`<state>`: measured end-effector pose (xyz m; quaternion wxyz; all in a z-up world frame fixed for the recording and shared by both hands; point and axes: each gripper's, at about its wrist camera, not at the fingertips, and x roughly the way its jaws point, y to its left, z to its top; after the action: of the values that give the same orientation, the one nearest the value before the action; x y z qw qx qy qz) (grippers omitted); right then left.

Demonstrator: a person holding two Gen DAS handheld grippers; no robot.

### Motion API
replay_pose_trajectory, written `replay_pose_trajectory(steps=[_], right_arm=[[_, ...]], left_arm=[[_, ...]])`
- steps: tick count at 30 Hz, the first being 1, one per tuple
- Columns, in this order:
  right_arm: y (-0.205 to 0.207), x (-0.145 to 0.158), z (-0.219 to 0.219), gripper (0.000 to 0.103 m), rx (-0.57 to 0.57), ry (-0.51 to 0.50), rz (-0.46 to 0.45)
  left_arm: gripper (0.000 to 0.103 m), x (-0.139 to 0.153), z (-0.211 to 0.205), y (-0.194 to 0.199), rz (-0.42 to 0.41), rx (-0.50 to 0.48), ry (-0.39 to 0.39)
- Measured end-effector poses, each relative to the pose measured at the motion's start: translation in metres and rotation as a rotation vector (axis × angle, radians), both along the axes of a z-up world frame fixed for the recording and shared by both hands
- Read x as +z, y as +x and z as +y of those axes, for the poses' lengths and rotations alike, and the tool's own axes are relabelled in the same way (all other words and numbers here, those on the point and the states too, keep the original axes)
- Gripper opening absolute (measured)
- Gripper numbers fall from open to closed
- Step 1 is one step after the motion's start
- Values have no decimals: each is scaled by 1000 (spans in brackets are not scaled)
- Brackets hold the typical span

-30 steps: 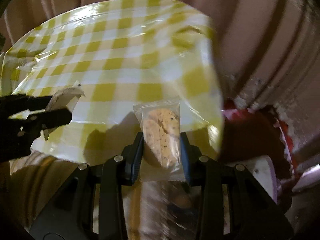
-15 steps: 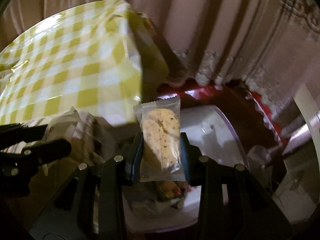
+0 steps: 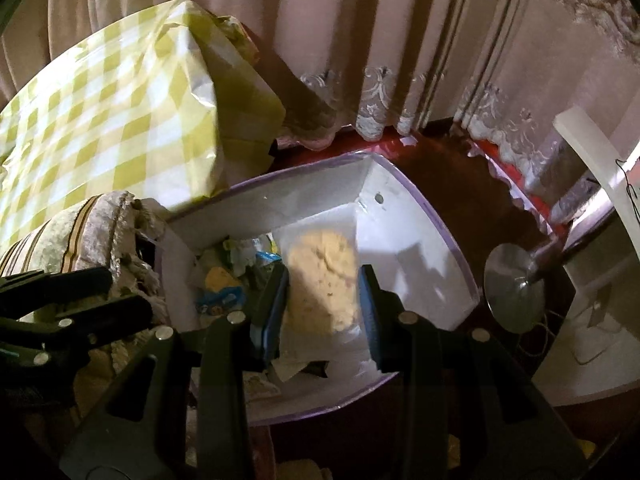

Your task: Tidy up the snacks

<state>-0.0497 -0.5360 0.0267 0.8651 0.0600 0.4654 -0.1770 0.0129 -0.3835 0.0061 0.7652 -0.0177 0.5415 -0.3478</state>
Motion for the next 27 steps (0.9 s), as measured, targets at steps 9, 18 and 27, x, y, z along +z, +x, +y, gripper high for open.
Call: replay_pose_trajectory(steps=[9, 18, 27], right_arm=[[-16, 3, -8, 46, -34, 0, -11], [-18, 4, -13, 47, -40, 1, -10], [-19, 4, -14, 47, -39, 5, -8]], left_arm=[[84, -4, -7, -5, -5, -3, 29], [85, -9, -12, -3, 4, -5, 65], [85, -12, -17, -5, -9, -18, 117]])
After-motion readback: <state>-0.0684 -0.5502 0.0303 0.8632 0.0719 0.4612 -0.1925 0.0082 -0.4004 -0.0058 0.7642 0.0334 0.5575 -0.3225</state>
